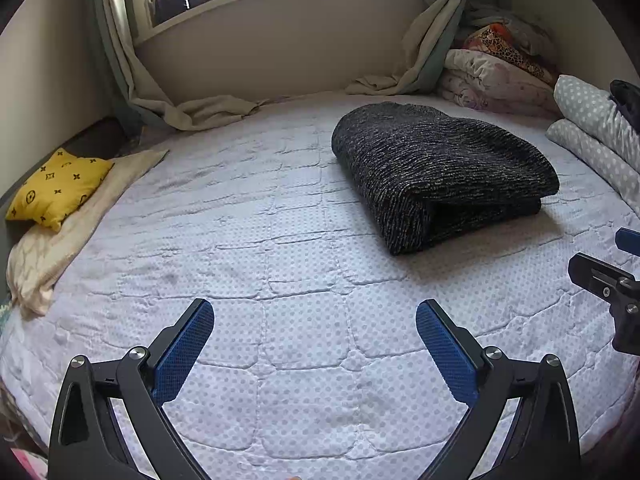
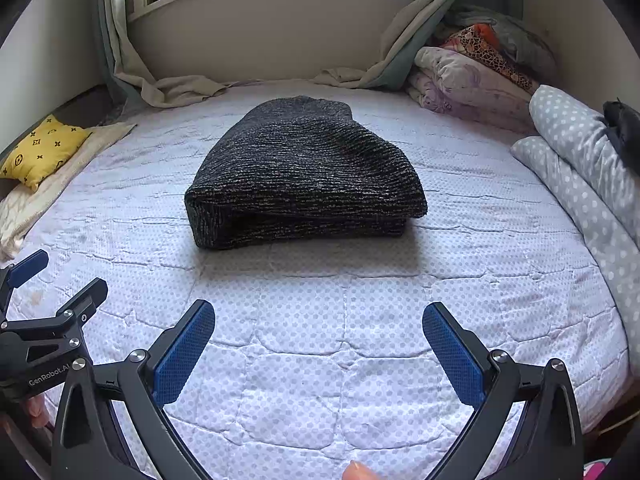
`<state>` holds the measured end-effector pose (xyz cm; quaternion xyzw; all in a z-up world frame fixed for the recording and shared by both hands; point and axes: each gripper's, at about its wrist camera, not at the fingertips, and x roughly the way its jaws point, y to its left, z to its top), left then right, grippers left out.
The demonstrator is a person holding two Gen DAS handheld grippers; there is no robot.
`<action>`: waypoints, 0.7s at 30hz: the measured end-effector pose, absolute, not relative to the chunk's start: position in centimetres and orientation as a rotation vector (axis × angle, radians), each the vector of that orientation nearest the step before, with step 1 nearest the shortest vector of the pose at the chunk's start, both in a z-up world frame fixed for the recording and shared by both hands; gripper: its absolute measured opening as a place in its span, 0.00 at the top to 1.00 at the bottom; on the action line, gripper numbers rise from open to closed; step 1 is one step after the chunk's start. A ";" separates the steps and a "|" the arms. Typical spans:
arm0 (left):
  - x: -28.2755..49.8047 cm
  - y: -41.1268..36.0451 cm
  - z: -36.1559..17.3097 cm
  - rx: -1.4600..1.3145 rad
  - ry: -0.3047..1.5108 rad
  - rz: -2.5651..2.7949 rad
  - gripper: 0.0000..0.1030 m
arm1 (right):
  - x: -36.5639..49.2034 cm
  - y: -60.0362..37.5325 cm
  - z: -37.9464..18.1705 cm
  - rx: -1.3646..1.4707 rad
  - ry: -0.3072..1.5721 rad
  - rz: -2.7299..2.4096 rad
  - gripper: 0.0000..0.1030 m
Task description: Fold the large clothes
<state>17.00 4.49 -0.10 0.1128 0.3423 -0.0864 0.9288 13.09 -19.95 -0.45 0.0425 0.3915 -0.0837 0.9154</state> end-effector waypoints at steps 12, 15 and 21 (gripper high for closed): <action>17.0 4.8 -0.1 0.223 0.699 -0.174 0.00 | 13.1 -19.9 -0.4 0.087 0.805 -0.172 0.00; 17.0 4.8 -0.1 0.223 0.698 -0.174 0.00 | 13.1 -19.9 -0.4 0.089 0.805 -0.170 0.00; 17.0 4.8 0.0 0.224 0.694 -0.172 0.00 | 13.1 -20.1 -0.5 0.092 0.807 -0.166 0.00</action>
